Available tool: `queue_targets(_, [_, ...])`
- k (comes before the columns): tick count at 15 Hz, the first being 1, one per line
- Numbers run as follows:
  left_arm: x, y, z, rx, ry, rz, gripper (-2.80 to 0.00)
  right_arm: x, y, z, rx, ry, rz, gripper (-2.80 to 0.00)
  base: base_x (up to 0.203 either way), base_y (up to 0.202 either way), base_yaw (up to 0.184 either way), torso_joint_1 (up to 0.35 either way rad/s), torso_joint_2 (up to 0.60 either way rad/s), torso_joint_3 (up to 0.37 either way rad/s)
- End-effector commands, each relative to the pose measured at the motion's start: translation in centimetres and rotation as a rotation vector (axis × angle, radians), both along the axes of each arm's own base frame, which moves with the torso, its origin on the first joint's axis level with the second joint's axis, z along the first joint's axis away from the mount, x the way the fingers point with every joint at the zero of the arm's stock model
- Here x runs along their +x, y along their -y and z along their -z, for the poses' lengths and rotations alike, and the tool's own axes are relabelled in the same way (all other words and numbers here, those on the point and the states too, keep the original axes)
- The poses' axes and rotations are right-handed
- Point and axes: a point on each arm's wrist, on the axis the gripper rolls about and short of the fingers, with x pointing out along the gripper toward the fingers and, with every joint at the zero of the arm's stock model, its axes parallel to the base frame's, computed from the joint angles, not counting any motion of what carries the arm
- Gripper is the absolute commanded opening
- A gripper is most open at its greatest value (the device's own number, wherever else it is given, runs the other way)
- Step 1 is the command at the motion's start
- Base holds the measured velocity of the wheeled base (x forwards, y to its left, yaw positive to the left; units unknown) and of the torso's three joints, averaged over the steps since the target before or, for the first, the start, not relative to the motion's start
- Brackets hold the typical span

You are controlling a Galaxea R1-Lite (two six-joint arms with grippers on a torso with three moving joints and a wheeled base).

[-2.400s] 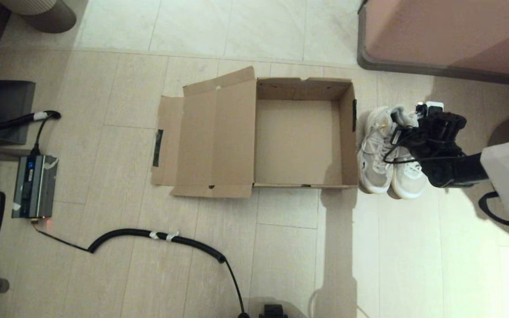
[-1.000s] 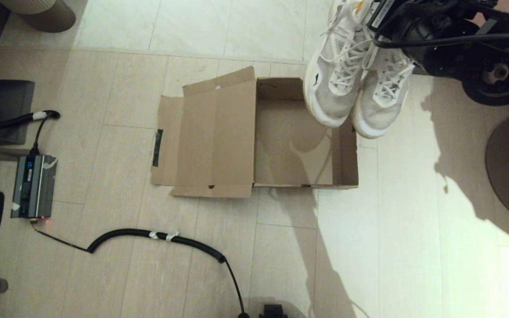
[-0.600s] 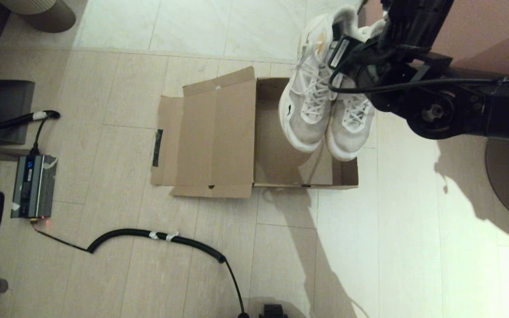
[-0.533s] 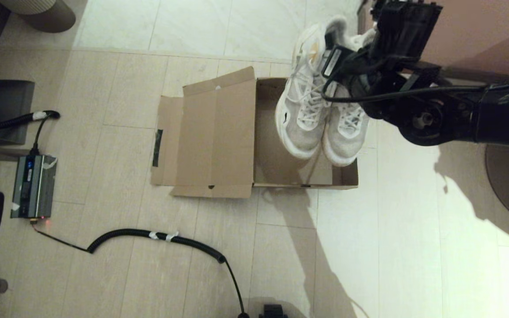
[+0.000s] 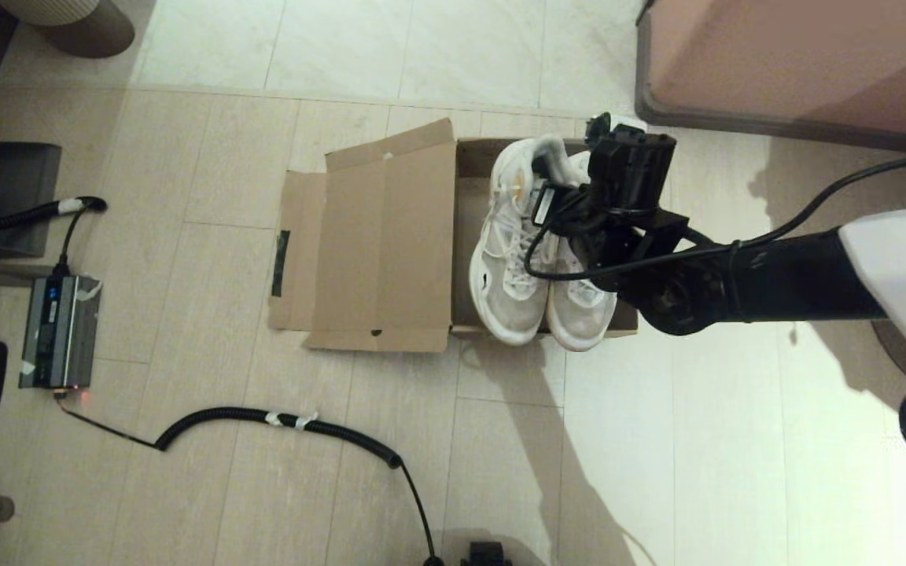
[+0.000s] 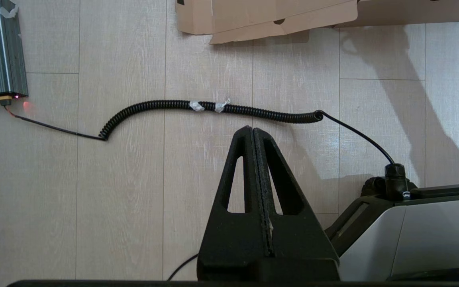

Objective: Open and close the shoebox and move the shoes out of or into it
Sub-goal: Put the shoes into the shoe box

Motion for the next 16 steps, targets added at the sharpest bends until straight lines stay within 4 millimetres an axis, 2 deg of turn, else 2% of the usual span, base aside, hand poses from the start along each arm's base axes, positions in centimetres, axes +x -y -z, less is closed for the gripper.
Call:
queue_targets(1, [0.1,0.0,0.2,0.001,-0.007,-0.001,-2.80,1.1,-0.5,2.6,-0.027,-0.040,0.006,-2.80,0.000,0.000,0.000,0.000,0.00,0.000])
queue_targets(4, [0.1,0.0,0.2,0.001,-0.007,-0.001,-2.80,2.7,0.2,4.2,-0.050,-0.033,0.032,-2.80,0.000,0.000,0.000,0.000,0.00,0.000])
queue_targets(8, [0.1,0.0,0.2,0.001,-0.007,-0.001,-2.80,3.8,1.9,4.1,-0.055,-0.025,0.046,-2.80,0.000,0.000,0.000,0.000,0.00,0.000])
queue_targets(11, [0.1,0.0,0.2,0.001,-0.007,-0.001,-2.80,4.0,2.1,4.0,-0.054,-0.021,0.036,-2.80,0.000,0.000,0.000,0.000,0.00,0.000])
queue_targets(13, [0.1,0.0,0.2,0.001,-0.007,-0.001,-2.80,3.6,2.3,2.9,-0.043,0.002,0.036,-2.80,0.000,0.000,0.000,0.000,0.00,0.000])
queue_targets(16, [0.1,0.0,0.2,0.001,-0.007,-0.001,-2.80,1.8,2.9,-0.3,-0.032,0.024,0.030,-2.80,0.000,0.000,0.000,0.000,0.00,0.000])
